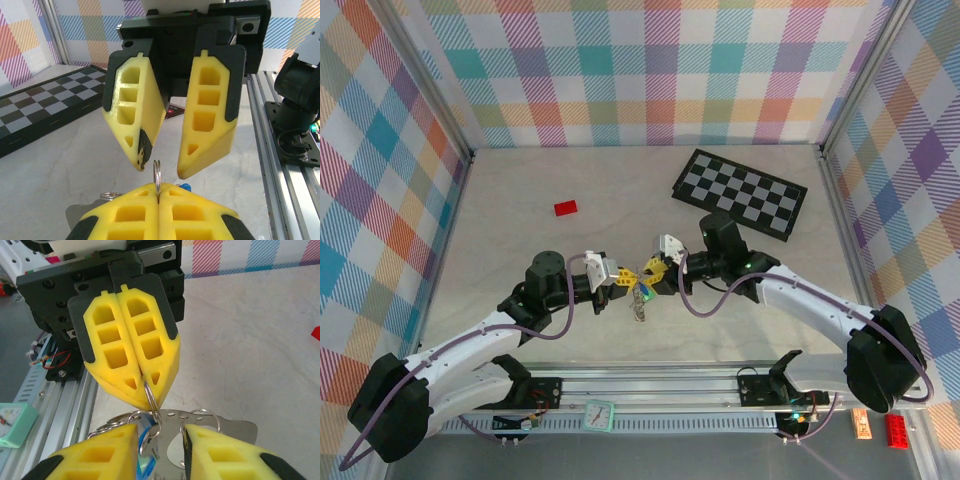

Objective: Put the keys on the keyring

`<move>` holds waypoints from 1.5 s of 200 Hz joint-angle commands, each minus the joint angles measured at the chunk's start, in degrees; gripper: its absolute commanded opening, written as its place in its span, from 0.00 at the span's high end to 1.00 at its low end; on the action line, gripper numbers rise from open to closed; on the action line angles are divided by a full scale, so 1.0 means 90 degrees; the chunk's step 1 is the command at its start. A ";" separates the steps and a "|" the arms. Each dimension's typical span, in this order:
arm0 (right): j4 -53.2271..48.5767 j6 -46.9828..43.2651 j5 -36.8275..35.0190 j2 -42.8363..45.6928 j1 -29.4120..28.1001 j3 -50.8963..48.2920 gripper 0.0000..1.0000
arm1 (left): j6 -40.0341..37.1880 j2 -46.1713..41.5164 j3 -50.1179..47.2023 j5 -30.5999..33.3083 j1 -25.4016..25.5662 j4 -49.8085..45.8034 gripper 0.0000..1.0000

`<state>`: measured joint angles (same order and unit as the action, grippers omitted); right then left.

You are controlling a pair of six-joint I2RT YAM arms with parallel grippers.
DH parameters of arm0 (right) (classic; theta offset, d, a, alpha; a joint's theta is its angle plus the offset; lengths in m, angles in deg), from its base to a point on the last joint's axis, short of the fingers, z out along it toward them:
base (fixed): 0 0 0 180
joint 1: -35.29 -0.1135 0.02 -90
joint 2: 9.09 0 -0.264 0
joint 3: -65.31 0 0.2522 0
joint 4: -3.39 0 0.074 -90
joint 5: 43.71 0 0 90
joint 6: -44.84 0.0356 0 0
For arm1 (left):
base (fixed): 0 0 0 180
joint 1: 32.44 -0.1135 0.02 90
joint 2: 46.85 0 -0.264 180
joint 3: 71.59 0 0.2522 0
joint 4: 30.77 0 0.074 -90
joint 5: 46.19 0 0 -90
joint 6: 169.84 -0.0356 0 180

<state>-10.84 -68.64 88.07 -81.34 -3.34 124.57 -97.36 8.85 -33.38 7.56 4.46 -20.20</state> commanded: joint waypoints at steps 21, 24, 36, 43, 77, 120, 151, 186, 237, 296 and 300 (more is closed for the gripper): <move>0.0291 -0.0309 0.0530 -0.0132 -0.0047 0.0236 0.77 | 0.0003 0.0059 -0.0004 -0.0252 0.0050 0.0457 1.00; 0.0293 -0.0310 0.0537 -0.0127 -0.0052 0.0238 0.77 | 0.0003 0.0053 -0.0010 -0.0247 0.0050 0.0458 1.00; 0.0306 -0.0296 0.0580 -0.0127 -0.0062 0.0235 0.78 | -0.0012 0.0053 -0.0006 -0.0250 0.0050 0.0459 1.00; 0.0320 -0.0291 0.0582 -0.0127 -0.0068 0.0228 0.78 | -0.0012 0.0061 -0.0004 -0.0246 0.0050 0.0456 1.00; 0.0397 -0.0260 0.0595 -0.0209 -0.0115 0.0256 0.82 | 0.0007 0.0102 -0.0020 -0.0265 0.0050 0.0528 1.00; 0.0538 -0.0227 0.0527 -0.0332 -0.0163 0.0353 0.95 | 0.0044 0.0071 -0.0022 -0.0261 0.0047 0.0544 1.00; -0.0033 -0.0577 0.0320 -0.0284 -0.0170 0.0552 1.00 | -0.0047 -0.0054 0.0001 0.0002 0.0050 0.0235 0.84; -0.1238 -0.1192 -0.0140 -0.0261 -0.0229 0.0971 1.00 | -0.0538 -0.0166 0.0340 0.0237 0.0050 -0.0915 0.80; -0.2578 -0.1854 -0.0703 -0.0448 -0.0441 0.1649 1.00 | -0.0661 -0.0157 0.0516 0.0229 0.0050 -0.1162 0.81; -0.3090 -0.2253 -0.1102 -0.0707 -0.0723 0.2083 1.00 | -0.0654 -0.0039 0.0624 0.0064 0.0050 -0.1191 0.84; -0.3100 -0.2254 -0.1104 -0.0717 -0.0730 0.2100 1.00 | -0.0651 -0.0030 0.0631 0.0063 0.0045 -0.1191 0.84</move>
<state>-35.98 -85.69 78.52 -87.17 -8.92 140.85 -102.21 8.18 -30.12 9.73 4.46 -30.95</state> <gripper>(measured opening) 0.048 0.171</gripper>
